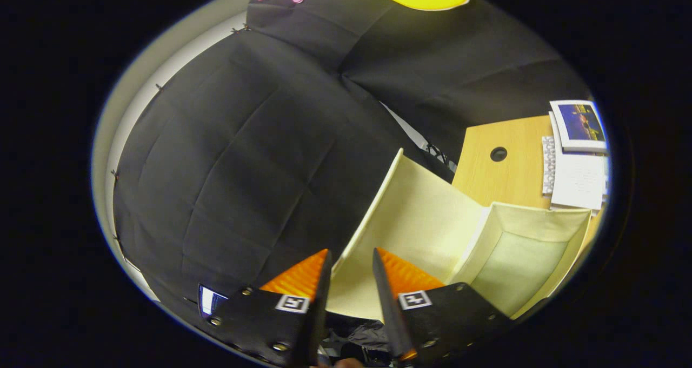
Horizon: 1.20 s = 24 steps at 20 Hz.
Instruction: Open the storage box then place both shoes into the box .Put the left shoe in first, then the right shoe, with the right side of both shoes facing outward in a uniform manner.
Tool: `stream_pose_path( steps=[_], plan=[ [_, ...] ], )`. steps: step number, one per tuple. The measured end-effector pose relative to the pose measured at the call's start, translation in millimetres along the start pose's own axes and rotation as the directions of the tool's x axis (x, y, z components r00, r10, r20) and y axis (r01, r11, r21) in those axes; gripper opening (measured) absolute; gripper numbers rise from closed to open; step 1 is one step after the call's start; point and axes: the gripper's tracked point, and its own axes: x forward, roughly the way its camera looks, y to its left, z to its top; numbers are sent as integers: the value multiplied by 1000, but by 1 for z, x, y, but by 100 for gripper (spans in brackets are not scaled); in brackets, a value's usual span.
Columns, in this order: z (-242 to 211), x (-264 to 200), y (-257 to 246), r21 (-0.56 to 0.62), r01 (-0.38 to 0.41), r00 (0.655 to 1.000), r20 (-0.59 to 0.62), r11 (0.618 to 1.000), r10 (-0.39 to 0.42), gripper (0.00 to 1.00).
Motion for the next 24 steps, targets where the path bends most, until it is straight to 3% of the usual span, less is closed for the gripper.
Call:
stream_pose_path(
  steps=[2, 3, 6, 9, 14, 19, 22, 24],
  plan=[
    [5, -18, -12, -77, 60, 998, 19, 995, -58, 88],
    [7, -27, -16, -107, 87, 996, 30, 990, -85, 91],
    [7, -57, -24, -164, 143, 989, 58, 976, -135, 91],
    [12, -93, -52, -230, 256, 965, 122, 939, -233, 90],
    [7, -149, -81, -244, 369, 925, 196, 897, -327, 91],
    [0, -201, -125, -268, 520, 849, 267, 811, -456, 90],
    [-15, -221, -149, -252, 559, 825, 263, 790, -499, 91],
    [-21, -239, -171, -225, 612, 786, 280, 758, -552, 91]
  ],
)
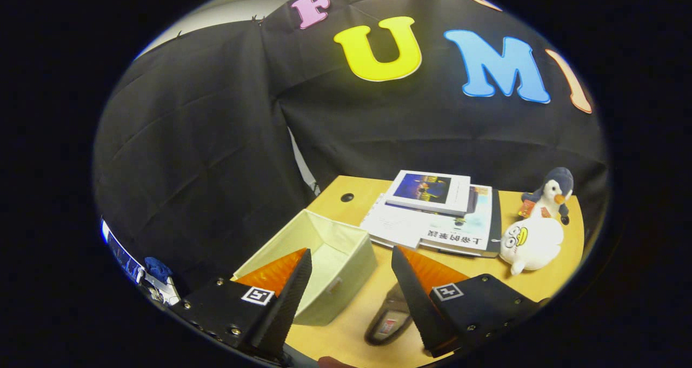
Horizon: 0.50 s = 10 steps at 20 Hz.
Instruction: Open the storage box then place both shoes into the box .Put the left shoe in first, then the right shoe, with the right side of both shoes facing outward in a uniform manner.
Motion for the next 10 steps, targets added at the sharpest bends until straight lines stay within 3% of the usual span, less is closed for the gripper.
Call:
stream_pose_path(
  steps=[5, 10],
  plan=[
    [-50, -6, -44, 35, 91, 993, -82, 995, -88, 88],
    [-101, 3, -62, 72, 131, 979, -164, 989, -118, 88]
  ],
)
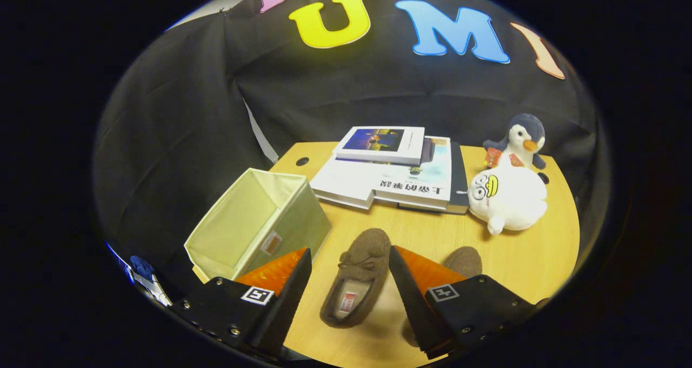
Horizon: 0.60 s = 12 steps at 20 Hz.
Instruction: Open the storage box then place both shoes into the box .Put the left shoe in first, then the right shoe, with the right side of both shoes facing outward in a uniform manner.
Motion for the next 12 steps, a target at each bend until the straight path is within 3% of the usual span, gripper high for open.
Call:
stream_pose_path(
  steps=[12],
  plan=[
    [-96, 65, -26, 14, 77, 968, -241, 997, -71, 88]
  ],
)
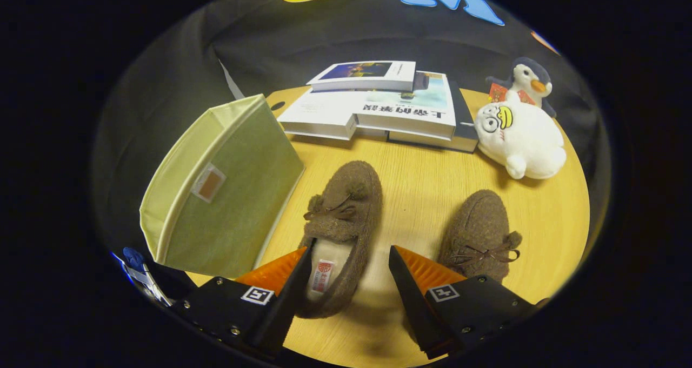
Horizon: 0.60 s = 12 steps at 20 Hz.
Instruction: Open the storage box then place both shoes into the box .Put the left shoe in first, then the right shoe, with the right side of both shoes facing outward in a uniform manner.
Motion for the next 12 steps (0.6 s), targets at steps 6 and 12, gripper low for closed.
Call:
stream_pose_path(
  steps=[6, 12],
  plan=[
    [3, 44, -14, 74, 82, 994, -78, 994, -77, 57],
    [8, 38, -1, 119, 90, 987, -144, 989, -73, 2]
  ],
)
